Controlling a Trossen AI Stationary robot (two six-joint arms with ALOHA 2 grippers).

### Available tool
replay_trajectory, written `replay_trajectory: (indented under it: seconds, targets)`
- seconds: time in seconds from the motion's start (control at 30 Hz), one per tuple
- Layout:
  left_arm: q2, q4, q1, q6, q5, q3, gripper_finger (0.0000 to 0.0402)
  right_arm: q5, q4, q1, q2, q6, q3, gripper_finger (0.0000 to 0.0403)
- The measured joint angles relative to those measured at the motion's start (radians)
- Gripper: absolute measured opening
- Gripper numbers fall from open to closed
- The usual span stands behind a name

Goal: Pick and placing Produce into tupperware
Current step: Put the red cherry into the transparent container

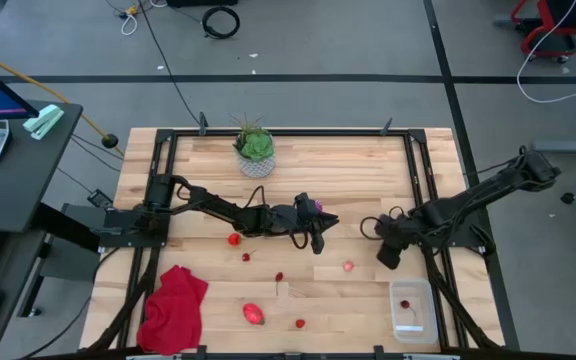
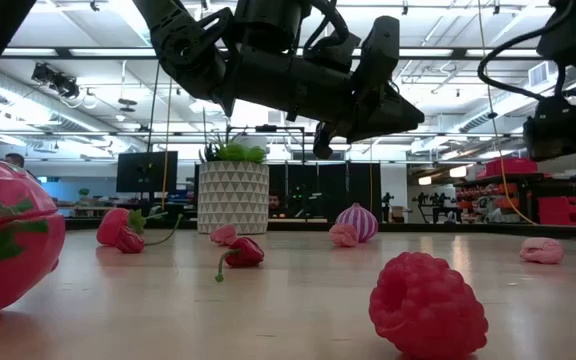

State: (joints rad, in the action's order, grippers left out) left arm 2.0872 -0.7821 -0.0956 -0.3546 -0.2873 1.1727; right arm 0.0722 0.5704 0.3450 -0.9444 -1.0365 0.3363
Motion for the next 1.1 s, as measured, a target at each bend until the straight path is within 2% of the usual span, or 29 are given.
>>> replay_trajectory:
  seconds: [0.23, 0.33, 0.53, 0.67, 0.87, 1.0, 1.1]
  targets:
    - [0.0, 0.004, 0.0, -0.001, 0.0, 0.0, 0.0055, 0.196, -0.003, 0.0, 0.092, -0.068, 0.0, 0.0089]
    - [0.0, 0.004, -0.003, 0.0, 0.0, 0.0, 0.0057, 0.214, -0.048, 0.0, 0.134, -0.07, 0.0, 0.0089]
    - [0.0, 0.01, -0.003, 0.0, 0.0, 0.0, 0.0063, 0.215, -0.257, 0.03, 0.212, -0.071, 0.001, 0.0088]
    - [0.0, 0.026, -0.005, -0.001, 0.0, 0.0, 0.0061, 0.183, -0.246, 0.13, 0.216, -0.212, 0.001, 0.0087]
    - [0.0, 0.074, -0.009, -0.001, 0.0, 0.0, 0.0055, 0.172, -0.26, 0.367, 0.165, -0.49, 0.015, 0.0087]
    - [0.0, 0.08, -0.015, -0.011, 0.0, 0.0, 0.006, 0.07, -0.239, 0.507, 0.126, -0.547, 0.102, 0.0087]
    - [0.0, 0.081, -0.018, -0.028, 0.0, 0.0, 0.0062, -0.02, -0.096, 0.598, 0.061, -0.57, 0.192, 0.0087]
